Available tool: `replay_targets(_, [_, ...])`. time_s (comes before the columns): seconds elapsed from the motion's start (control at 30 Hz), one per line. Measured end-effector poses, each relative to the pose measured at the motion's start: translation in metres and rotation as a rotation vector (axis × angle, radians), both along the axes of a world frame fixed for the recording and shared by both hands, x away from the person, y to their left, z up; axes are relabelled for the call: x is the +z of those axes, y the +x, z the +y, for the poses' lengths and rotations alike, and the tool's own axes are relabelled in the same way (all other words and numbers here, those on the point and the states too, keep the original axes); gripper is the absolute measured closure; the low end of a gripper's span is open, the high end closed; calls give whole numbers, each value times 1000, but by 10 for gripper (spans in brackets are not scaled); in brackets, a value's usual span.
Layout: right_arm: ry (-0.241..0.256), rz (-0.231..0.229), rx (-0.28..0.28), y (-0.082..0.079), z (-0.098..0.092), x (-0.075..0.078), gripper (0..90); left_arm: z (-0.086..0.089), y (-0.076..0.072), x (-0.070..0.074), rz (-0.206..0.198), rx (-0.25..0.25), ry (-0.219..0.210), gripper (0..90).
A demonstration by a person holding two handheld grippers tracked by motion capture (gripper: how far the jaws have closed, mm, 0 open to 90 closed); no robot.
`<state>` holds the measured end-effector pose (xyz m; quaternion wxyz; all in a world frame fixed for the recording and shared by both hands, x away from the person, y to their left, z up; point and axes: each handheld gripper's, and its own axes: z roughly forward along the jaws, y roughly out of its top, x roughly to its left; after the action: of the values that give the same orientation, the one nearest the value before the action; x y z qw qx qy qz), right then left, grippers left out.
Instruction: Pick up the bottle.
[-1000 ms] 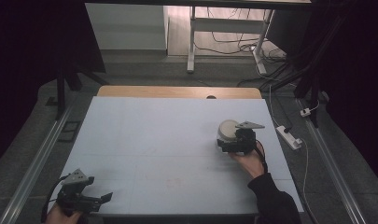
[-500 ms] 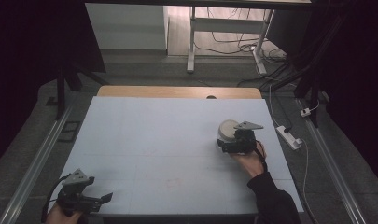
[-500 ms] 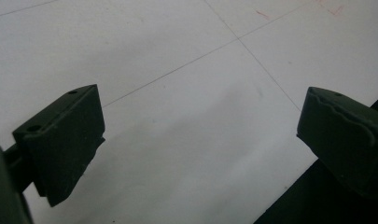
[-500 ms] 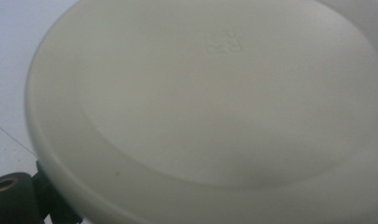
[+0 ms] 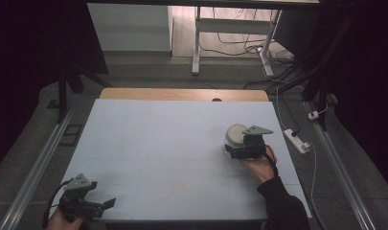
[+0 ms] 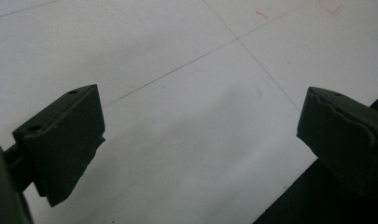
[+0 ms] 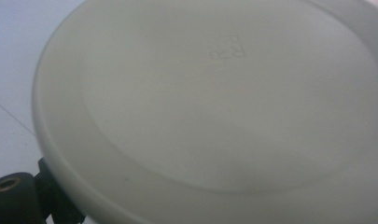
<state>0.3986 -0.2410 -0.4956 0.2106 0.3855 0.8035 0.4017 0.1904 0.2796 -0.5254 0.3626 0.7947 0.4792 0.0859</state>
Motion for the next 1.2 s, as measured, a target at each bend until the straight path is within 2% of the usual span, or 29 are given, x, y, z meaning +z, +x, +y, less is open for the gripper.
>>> replay_targets(0.17, [20,-17,29,-5,1,7,62,0,0,0,-2,-3,1,19])
replay_targets(0.37, [35,-29,96,-15,12,14,62,0,0,0,-3,-4,-1,19])
replay_targets(0.4, [38,-28,121,-19,16,15,62,0,0,0,-3,-5,-1,19])
replay_targets(0.47, [38,-30,131,-20,19,16,62,0,0,0,-4,-5,-1,19])
replay_targets(0.73, [47,-14,216,-31,35,21,62,0,0,0,-4,-7,-1,19])
replay_targets(1.2, [37,13,301,-46,63,22,62,0,0,0,-3,-10,-2,19])
